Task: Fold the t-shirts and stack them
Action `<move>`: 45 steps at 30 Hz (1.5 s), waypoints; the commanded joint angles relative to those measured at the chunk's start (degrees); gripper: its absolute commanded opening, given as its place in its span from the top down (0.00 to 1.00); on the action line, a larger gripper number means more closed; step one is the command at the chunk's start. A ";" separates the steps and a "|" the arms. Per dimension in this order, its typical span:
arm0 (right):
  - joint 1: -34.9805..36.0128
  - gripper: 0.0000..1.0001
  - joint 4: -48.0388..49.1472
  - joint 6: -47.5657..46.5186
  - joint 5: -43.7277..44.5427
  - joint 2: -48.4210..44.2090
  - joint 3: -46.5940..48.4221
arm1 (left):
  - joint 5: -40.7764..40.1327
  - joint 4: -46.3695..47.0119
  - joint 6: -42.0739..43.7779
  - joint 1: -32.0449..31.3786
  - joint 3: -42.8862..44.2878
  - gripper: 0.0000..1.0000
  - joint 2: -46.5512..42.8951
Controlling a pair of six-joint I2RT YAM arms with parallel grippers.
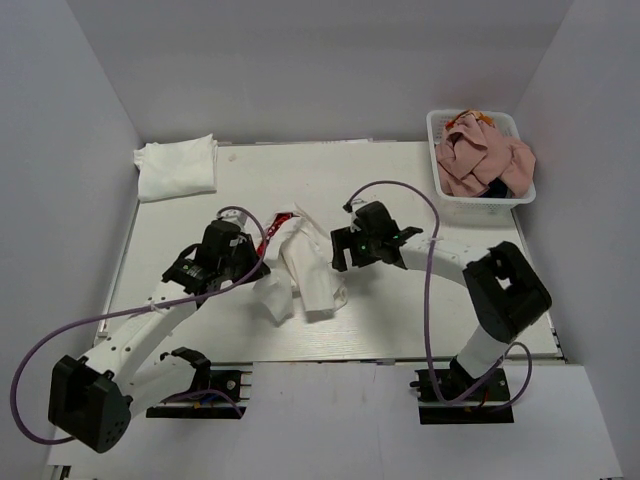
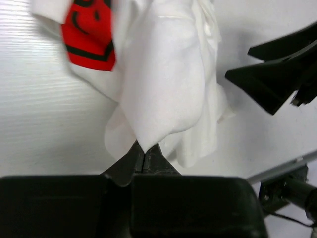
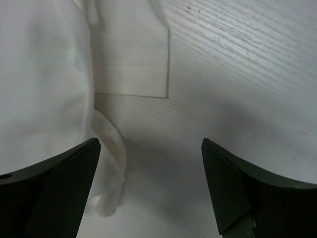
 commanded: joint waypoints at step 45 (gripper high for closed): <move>1.77 1.00 20.35 -44.81 45.47 -42.46 37.84 | -37.84 -1.28 15.41 0.35 53.09 1.00 -16.94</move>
